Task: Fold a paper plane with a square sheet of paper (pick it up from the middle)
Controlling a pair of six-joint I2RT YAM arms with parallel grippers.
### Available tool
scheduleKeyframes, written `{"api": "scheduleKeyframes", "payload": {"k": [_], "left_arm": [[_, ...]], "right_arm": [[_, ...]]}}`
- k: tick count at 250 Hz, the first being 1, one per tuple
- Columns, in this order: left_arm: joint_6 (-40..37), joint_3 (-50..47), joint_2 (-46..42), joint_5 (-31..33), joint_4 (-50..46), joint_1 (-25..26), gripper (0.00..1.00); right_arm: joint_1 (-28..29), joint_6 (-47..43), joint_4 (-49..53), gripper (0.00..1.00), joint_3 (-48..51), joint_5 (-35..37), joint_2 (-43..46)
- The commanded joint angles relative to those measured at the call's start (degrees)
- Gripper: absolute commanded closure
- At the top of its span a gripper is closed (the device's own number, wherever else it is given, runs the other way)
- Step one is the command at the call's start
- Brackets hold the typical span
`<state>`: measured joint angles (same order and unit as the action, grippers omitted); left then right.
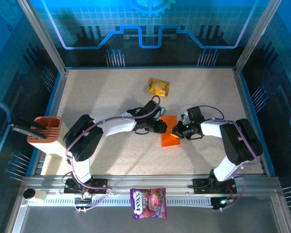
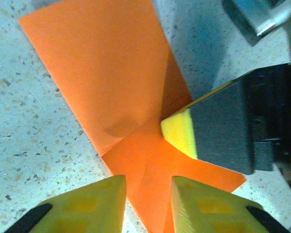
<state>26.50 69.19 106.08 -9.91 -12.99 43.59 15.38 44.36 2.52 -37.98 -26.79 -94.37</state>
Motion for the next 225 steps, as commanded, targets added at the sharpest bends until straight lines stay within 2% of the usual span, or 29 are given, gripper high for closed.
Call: {"api": "scheduleKeyframes", "payload": {"k": [1, 36, 73, 106, 163, 225], "left_arm": [[2.24, -0.07, 0.0, -5.38, 0.42, -0.4, 0.8], [2.57, 0.95, 2.19, -13.73, 2.89, -0.26, 0.91], [2.46, 1.7, 5.01, -21.18, 4.52, -0.26, 0.91], [3.12, 1.7, 7.38, -25.35, 6.52, -0.3, 0.91], [2.87, 2.3, 10.41, -27.51, 6.49, -0.31, 0.9], [0.86, 1.86, 12.22, -26.17, 4.45, -0.26, 0.9]], "right_arm": [[0.51, 0.07, 5.28, 1.0, 0.89, 6.45, -2.57], [0.53, -0.06, 6.13, 1.0, 0.71, 7.11, -2.27], [0.4, 0.16, 6.0, 1.0, 1.14, 7.37, -2.1], [0.41, 0.2, 5.83, 1.0, 1.1, 7.26, -2.37], [0.4, 0.11, 6.17, 1.0, 1.4, 7.53, -2.11], [0.44, 0.03, 6.35, 1.0, 1.56, 7.72, -2.22]]}}
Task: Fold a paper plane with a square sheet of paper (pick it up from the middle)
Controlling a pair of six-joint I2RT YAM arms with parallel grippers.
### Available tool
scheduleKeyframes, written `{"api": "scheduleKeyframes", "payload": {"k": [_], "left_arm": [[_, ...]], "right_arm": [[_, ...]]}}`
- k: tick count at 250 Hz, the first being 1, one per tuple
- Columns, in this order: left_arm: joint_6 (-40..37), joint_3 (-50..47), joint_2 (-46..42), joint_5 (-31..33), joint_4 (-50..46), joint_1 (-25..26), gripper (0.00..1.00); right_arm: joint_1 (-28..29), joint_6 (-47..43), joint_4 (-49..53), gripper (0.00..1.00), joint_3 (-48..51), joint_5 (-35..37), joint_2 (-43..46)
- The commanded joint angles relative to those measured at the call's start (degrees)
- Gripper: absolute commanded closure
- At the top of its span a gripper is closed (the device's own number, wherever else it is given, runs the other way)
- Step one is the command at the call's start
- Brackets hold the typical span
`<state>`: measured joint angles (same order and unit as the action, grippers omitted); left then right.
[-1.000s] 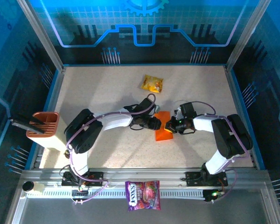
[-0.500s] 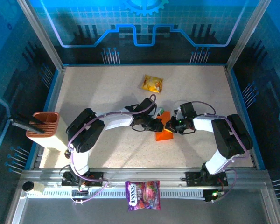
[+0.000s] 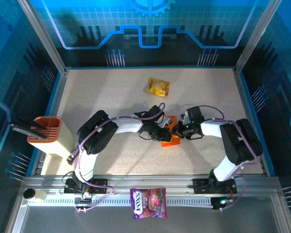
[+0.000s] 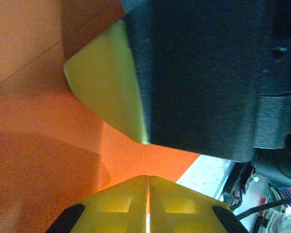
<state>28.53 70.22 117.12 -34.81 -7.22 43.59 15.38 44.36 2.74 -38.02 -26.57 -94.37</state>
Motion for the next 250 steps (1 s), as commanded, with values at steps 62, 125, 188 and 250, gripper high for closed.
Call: {"api": "scheduleKeyframes", "payload": {"k": [62, 125, 188, 250], "left_arm": [[-2.75, -1.65, 0.92, 0.68, -2.13, -0.32, 0.91], [-4.62, -3.64, -0.49, 2.65, -3.48, -0.35, 0.91], [-4.91, -6.76, -1.79, 2.83, -3.77, -0.35, 0.9], [-6.31, -11.43, -5.12, 3.61, -4.83, -0.31, 0.91]], "right_arm": [[0.1, -0.41, 6.82, 1.0, 1.53, 7.67, -2.08], [-0.27, -0.78, 6.74, 1.0, 1.81, 7.67, -2.34], [-0.59, -0.94, 6.31, 1.0, 2.37, 7.58, -2.6], [-1.0, -1.29, 6.47, 1.0, 2.4, 7.49, -2.47]]}}
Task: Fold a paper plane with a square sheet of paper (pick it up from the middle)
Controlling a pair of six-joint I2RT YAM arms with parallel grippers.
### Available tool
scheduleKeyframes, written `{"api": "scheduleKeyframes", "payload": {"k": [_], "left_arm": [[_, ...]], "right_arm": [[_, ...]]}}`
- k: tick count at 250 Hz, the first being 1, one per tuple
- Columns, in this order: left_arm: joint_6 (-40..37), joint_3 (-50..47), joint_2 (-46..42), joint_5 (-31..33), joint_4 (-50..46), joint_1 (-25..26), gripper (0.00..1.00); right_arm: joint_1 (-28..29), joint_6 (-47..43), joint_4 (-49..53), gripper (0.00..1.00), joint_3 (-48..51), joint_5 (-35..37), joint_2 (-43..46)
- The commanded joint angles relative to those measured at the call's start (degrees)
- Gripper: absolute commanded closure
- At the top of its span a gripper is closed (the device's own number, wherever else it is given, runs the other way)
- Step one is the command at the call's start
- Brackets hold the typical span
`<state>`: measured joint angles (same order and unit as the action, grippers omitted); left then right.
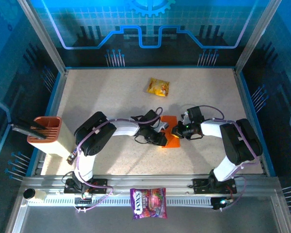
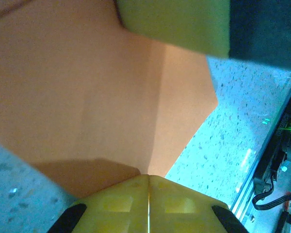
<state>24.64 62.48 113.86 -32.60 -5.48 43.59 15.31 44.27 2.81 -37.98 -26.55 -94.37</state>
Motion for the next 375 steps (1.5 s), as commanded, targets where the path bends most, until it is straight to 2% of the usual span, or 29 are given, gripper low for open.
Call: {"api": "scheduleKeyframes", "payload": {"k": [1, 41, 61, 117, 147, 182, 222, 273, 313, 344, 375], "left_arm": [[-2.46, -3.77, -1.92, 1.49, -6.62, -0.29, 0.91], [-4.52, -6.05, -4.93, 4.98, -9.92, -0.27, 0.91], [-4.16, -6.25, -6.9, 4.73, -9.83, -0.29, 0.91], [0.58, -5.12, -12.17, 4.86, -1.42, -0.26, 0.94], [1.52, 0.48, -7.36, 2.65, -0.96, -0.31, 0.96], [2.94, 4.45, -2.07, 5.25, -0.75, -0.21, 0.98], [2.58, 6.91, 2.53, 5.04, -1.46, 0.0, 0.97], [-0.41, 2.12, 1.82, 7.55, -4.51, 0.09, 0.97], [0.0, -3.07, 0.29, 8.42, -3.08, 0.08, 0.98], [0.79, -4.4, -0.31, 8.83, -2.01, 0.07, 0.98], [1.1, -3.94, -0.5, 9.16, -2.26, 0.09, 0.98]], "right_arm": [[-0.91, -1.2, 6.41, 1.0, 2.33, 7.43, -2.48], [-0.96, -1.23, 6.34, 1.0, 2.34, 7.27, -2.38], [-0.94, -1.1, 5.99, 1.0, 2.47, 7.13, -2.44], [-0.92, -0.76, 5.62, 1.0, 2.73, 6.81, -2.28], [-1.03, -0.77, 5.55, 1.0, 2.6, 6.67, -2.31], [-1.0, -0.59, 5.4, 1.0, 2.55, 6.38, -2.14], [-1.04, -0.59, 4.93, 1.0, 2.54, 5.48, -1.96], [-1.86, -1.1, 4.57, 1.0, 1.19, 2.5, 0.4], [-1.45, -1.9, 4.57, 1.0, -0.5, -0.03, 4.87], [1.05, -0.62, 2.7, 1.0, -0.09, -0.52, 6.96], [4.72, 1.54, -0.13, 1.0, 0.39, -0.13, 4.75]]}}
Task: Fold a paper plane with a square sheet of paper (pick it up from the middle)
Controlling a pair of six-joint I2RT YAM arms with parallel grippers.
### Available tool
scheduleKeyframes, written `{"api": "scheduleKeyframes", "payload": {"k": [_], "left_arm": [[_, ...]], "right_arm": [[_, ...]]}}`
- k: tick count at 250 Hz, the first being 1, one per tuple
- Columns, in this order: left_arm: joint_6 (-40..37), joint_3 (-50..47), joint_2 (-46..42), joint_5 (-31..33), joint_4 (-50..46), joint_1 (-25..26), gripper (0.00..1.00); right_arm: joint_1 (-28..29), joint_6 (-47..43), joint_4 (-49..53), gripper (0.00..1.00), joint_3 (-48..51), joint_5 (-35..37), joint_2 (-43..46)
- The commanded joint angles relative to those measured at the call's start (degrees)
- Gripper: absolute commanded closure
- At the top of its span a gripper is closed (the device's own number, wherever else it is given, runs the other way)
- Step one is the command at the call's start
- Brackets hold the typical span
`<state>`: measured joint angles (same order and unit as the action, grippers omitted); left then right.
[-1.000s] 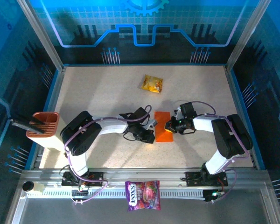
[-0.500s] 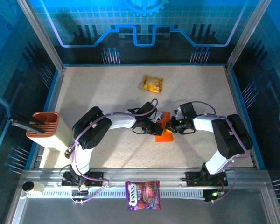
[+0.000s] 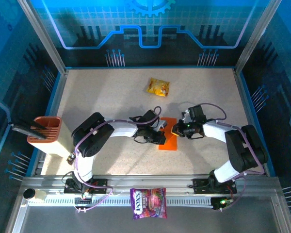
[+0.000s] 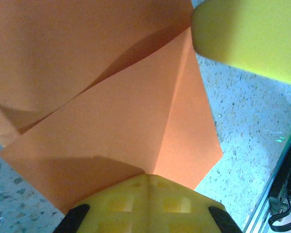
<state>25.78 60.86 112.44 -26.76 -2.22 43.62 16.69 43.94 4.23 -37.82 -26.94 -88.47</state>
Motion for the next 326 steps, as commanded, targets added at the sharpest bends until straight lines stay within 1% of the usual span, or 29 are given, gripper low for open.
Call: {"api": "scheduleKeyframes", "payload": {"k": [1, 19, 39, 70, 101, 123, 148, 199, 244, 277, 304, 326], "left_arm": [[-0.03, -2.33, 0.93, 3.35, -5.52, 0.07, 0.98], [-0.15, -1.81, 0.91, 3.69, -6.05, 0.02, 0.98], [-0.4, -1.4, 0.98, 3.79, -6.55, 0.05, 0.99], [-2.08, -0.51, 1.43, 2.89, -8.55, 0.06, 1.0], [-3.09, -0.25, 1.87, 2.57, -9.77, -0.07, 1.0], [-3.19, -0.38, 1.82, 2.51, -9.91, -0.04, 1.0], [-2.85, -0.41, 1.77, 2.62, -9.57, -0.07, 1.0], [-2.47, -0.11, 1.81, 2.61, -9.03, -0.03, 1.0], [-2.15, 0.07, 2.02, 2.61, -8.68, -0.02, 1.0], [-1.48, -0.11, 2.08, 2.6, -7.93, -0.03, 1.0], [-1.18, -0.16, 1.57, 2.51, -7.67, -0.03, 1.0], [-0.64, 0.03, 0.75, 2.3, -7.54, -0.07, 1.0]], "right_arm": [[3.44, 1.95, -1.7, 1.0, 0.26, 0.33, -1.26], [4.31, 2.94, -3.32, 1.0, 1.53, 0.99, -2.84], [3.61, 2.41, -3.11, 1.0, 3.2, 2.33, -4.26], [-1.73, 0.31, -4.99, 1.0, 6.21, 0.98, -5.45], [-6.8, -2.2, -4.96, 1.0, 5.26, -1.68, -7.22], [-8.95, -3.82, -2.41, 1.0, 3.12, -1.69, -6.56], [-10.08, -4.51, -0.3, 1.0, 1.21, -1.62, -5.6], [-8.94, -2.87, -0.58, 1.0, 1.21, -2.48, -1.86], [-2.66, -0.05, -0.71, 1.0, 1.14, -0.07, 1.43], [1.01, 0.97, -0.76, 1.0, 0.93, 1.5, -0.12], [1.0, 1.56, -3.03, 1.0, 2.73, 1.13, -2.87], [0.67, 0.43, -0.52, 1.0, 2.4, 2.31, -5.47]]}}
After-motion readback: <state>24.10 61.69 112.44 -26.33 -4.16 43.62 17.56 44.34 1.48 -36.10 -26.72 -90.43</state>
